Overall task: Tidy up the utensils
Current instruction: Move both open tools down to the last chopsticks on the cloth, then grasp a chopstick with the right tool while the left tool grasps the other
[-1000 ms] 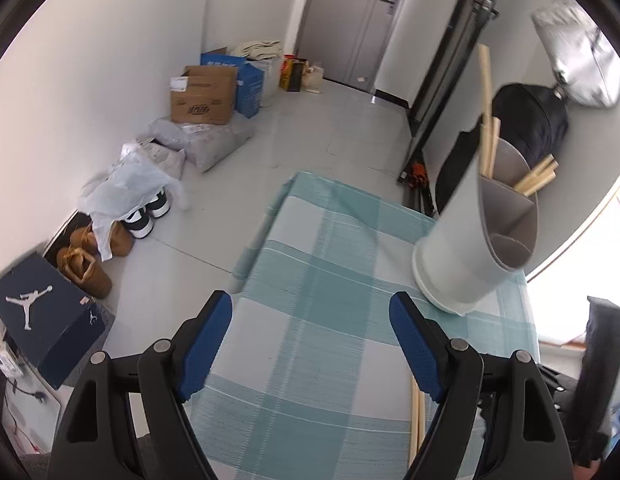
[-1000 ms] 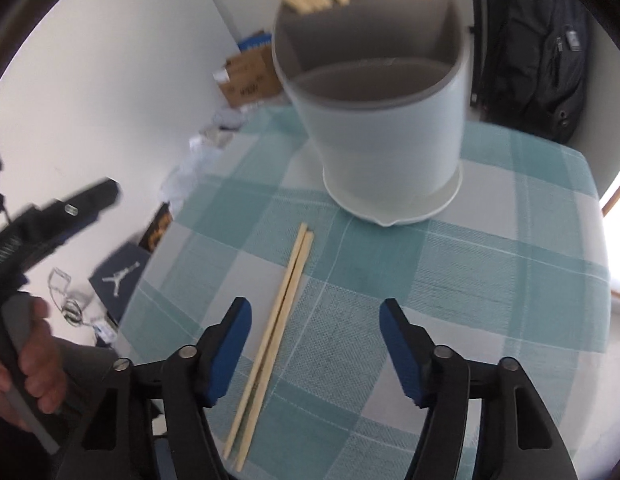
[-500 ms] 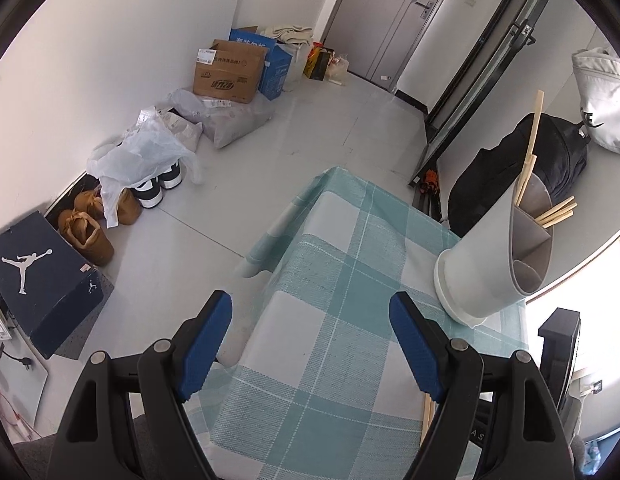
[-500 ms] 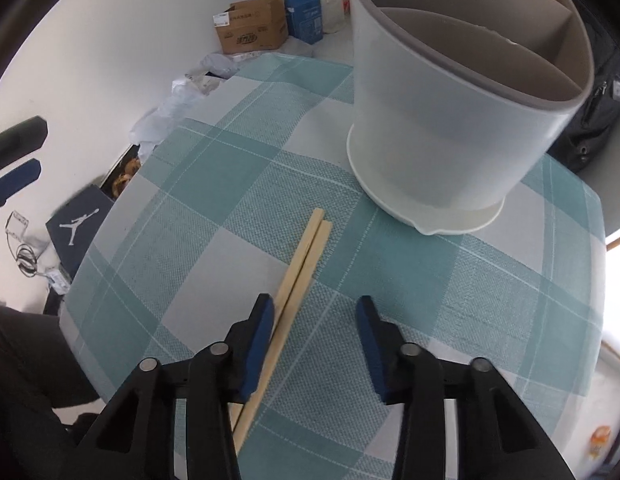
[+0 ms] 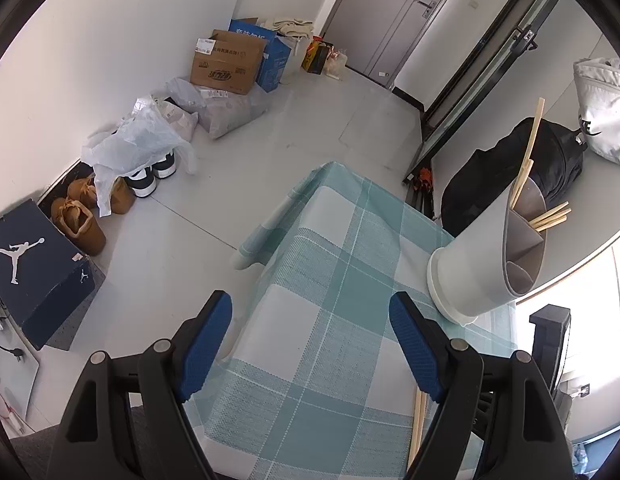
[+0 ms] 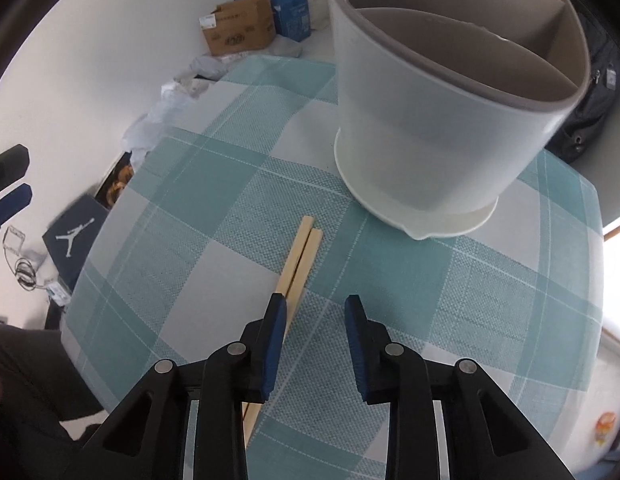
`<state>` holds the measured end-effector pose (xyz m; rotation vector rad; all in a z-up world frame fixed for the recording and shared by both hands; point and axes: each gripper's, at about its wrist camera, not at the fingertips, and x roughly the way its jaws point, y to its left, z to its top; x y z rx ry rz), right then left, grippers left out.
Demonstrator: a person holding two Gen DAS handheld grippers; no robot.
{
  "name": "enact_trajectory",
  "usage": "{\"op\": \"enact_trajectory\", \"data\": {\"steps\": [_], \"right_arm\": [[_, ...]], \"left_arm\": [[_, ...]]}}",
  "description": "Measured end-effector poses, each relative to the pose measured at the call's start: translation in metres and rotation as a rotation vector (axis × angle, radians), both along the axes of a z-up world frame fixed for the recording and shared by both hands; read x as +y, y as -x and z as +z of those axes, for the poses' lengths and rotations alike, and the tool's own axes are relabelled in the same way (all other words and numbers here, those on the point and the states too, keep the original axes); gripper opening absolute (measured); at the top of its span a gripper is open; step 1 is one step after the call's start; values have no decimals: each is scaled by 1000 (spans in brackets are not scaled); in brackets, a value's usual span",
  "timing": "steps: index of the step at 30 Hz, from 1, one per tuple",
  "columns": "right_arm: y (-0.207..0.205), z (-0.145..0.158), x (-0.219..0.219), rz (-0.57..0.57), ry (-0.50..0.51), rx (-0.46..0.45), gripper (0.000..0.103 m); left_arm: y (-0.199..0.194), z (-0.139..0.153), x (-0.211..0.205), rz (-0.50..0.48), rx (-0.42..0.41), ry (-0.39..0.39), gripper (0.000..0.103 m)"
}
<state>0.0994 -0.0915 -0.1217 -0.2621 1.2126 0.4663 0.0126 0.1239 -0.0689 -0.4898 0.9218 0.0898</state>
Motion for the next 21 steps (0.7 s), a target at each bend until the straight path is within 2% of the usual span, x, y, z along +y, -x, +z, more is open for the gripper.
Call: {"op": "enact_trajectory", "data": {"steps": [6, 15, 18, 19, 21], "right_arm": [[-10, -6, 21, 0, 59, -16, 29], [-25, -6, 37, -22, 57, -21, 28], [-26, -6, 38, -32, 34, -18, 15], [-27, -7, 38, -37, 23, -12, 7], [-26, -7, 34, -50, -19, 5, 6]], "left_arm": [[0, -1, 0, 5, 6, -3, 77], [1, -5, 3, 10, 24, 7, 77], [0, -6, 3, 9, 32, -2, 77], [0, -7, 4, 10, 37, -6, 77], [-2, -10, 3, 9, 47, -8, 77]]}}
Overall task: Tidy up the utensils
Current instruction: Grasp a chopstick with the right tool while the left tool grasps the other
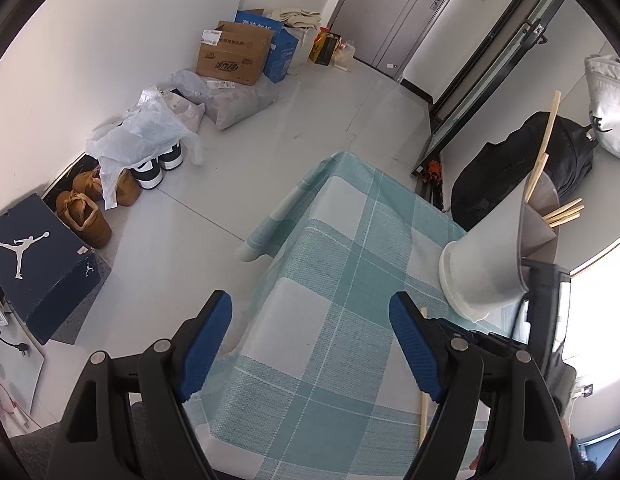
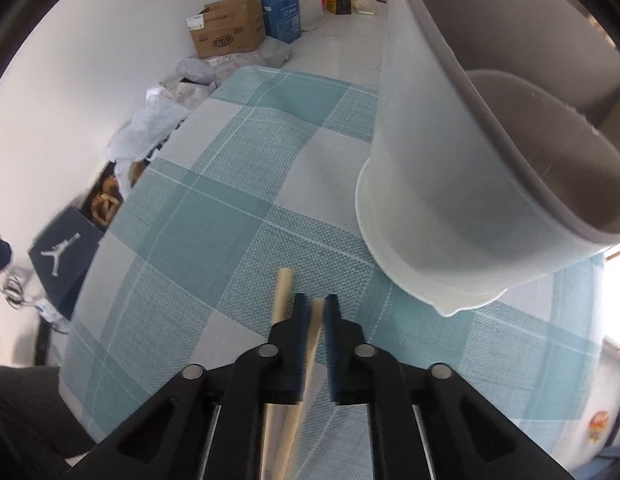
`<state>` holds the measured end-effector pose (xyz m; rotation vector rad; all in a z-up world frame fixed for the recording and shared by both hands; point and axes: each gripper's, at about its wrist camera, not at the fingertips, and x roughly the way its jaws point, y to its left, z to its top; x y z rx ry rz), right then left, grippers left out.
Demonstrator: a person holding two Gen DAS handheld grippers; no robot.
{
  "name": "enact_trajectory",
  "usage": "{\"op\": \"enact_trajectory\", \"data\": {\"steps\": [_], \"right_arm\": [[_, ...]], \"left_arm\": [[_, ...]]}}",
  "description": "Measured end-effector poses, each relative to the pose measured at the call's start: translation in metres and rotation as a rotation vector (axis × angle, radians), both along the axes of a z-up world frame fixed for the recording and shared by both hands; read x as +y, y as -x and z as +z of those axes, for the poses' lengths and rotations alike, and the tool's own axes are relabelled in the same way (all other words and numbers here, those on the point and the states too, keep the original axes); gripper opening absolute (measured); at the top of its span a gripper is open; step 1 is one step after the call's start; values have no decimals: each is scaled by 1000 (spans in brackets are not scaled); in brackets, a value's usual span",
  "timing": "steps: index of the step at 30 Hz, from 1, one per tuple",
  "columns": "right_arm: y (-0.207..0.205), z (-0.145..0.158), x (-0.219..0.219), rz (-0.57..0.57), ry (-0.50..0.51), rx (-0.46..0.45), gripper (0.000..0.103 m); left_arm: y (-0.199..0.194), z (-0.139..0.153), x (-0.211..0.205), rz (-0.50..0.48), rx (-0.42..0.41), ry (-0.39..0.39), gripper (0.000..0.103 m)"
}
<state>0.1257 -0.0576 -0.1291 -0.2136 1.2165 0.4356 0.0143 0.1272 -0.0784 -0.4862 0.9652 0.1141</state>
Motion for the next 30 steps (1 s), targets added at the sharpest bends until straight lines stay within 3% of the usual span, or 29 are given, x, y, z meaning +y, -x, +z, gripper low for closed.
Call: {"op": "enact_trajectory", "data": {"steps": [8, 13, 22, 30], "right_arm": [[11, 36, -22, -37, -203, -73, 5], [17, 58, -73, -158, -441, -96, 5], [17, 45, -172, -401, -710, -4, 5], [26, 39, -228, -462, -839, 19, 5]], "left_arm": [[-7, -8, -18, -49, 43, -32, 77], [-16, -14, -47, -127, 81, -41, 77], [-33, -27, -96, -265, 158, -131, 77], [-51, -33, -120, -318, 195, -192, 77]]}}
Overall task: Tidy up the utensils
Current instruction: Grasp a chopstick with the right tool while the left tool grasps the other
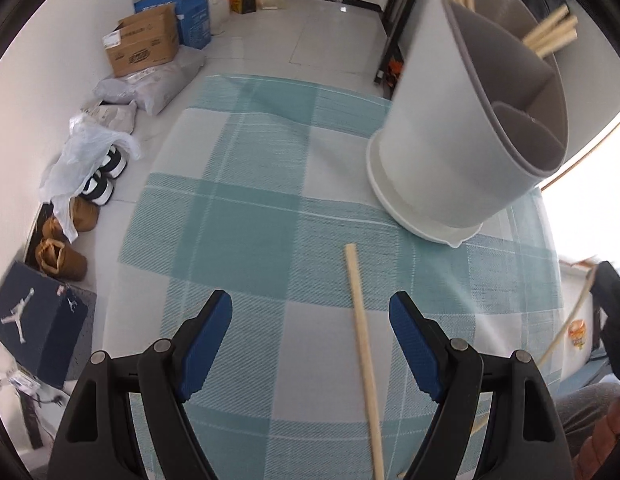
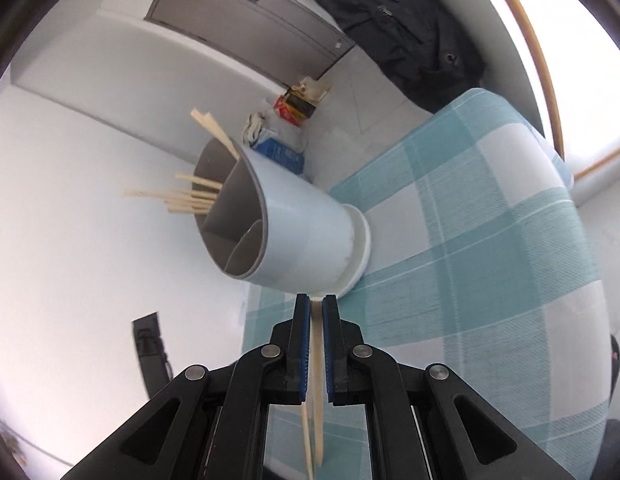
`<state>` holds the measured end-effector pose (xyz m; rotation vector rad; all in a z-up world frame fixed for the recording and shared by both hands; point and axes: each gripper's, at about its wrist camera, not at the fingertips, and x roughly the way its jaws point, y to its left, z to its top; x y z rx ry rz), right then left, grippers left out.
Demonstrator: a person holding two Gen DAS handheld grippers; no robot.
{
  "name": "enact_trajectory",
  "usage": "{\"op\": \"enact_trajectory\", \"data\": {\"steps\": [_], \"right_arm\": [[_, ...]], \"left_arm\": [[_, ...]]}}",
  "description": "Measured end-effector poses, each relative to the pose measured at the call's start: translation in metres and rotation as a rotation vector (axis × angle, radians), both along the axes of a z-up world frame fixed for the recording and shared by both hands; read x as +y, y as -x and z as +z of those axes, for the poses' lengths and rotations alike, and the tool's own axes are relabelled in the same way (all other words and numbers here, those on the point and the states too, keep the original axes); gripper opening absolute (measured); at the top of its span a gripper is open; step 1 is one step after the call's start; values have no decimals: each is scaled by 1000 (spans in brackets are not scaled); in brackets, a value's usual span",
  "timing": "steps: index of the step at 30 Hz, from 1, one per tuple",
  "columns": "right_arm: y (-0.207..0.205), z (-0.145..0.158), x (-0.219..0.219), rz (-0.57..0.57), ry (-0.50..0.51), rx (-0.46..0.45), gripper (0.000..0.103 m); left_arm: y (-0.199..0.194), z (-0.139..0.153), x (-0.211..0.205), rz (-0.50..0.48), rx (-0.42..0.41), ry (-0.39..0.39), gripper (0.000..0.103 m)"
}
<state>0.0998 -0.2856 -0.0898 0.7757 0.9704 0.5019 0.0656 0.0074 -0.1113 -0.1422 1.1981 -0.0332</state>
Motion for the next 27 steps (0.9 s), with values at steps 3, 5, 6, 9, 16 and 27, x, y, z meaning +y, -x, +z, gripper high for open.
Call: {"op": "enact_trajectory", "data": {"steps": [3, 5, 6, 9, 16, 27], "right_arm": [[3, -1, -8, -3, -36, 9, 5], [5, 1, -13, 0, -46, 4, 5], [5, 1, -14, 3, -46, -5, 5], [10, 9, -15, 13, -24, -46, 5], [21, 26, -19, 35, -9, -110, 5], [26, 32, -22, 27, 7, -140, 5]], "left_arm": [[-5, -4, -6, -3, 14, -29, 77], [-8, -7, -8, 1, 25, -36, 71], [-10, -9, -8, 5, 27, -41, 66], [-14, -11, -11, 17, 30, -52, 46], [-20, -15, -24, 9, 42, -115, 21], [-27, -15, -37, 33, 67, -127, 2]]}}
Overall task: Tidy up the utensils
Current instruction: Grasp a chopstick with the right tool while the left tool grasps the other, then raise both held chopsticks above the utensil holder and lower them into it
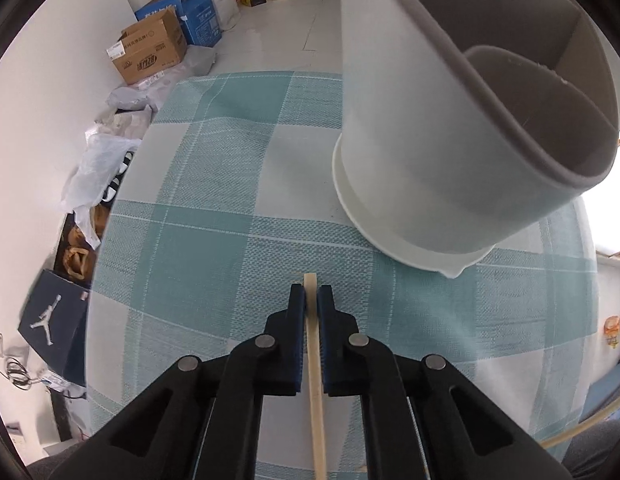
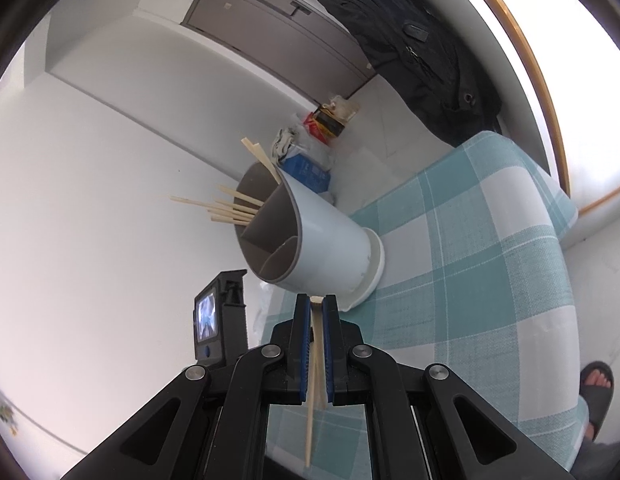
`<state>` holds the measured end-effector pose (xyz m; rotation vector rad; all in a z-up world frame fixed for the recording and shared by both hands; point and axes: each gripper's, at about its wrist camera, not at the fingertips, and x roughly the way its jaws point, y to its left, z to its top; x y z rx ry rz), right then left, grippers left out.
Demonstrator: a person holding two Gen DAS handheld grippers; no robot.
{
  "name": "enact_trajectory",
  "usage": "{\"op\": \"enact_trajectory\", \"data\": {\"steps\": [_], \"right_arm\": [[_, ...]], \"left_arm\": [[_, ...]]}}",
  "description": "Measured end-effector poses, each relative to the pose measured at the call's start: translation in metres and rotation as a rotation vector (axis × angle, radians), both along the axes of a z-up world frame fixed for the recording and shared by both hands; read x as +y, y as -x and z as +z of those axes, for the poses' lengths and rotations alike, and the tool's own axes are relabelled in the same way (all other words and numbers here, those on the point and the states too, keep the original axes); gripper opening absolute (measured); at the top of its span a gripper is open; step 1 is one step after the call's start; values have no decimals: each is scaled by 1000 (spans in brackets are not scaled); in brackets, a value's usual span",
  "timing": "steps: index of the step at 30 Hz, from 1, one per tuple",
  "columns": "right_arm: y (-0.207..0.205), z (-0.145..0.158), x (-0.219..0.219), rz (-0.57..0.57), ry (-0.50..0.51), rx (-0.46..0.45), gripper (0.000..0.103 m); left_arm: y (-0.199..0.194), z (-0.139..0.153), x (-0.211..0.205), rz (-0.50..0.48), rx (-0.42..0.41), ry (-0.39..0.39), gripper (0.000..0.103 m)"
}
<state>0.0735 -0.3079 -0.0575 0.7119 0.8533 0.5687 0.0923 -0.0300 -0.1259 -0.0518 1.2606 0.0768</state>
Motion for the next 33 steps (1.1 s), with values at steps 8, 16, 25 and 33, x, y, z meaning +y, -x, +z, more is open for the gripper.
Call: {"op": "enact_trajectory", "data": {"steps": [8, 16, 25, 33], "right_arm": [[7, 8, 6, 6, 52, -50, 5], [15, 17, 16, 24, 84, -110, 5], [30, 35, 40, 49, 158, -183, 5], [42, 47, 53, 59, 227, -228, 5]], "left_arm": [[14, 25, 12, 43, -107, 116, 2], [51, 84, 25, 83, -340, 197, 2], [74, 105, 25, 10, -459, 185, 2], [87, 116, 29, -39, -525, 183, 2]]}}
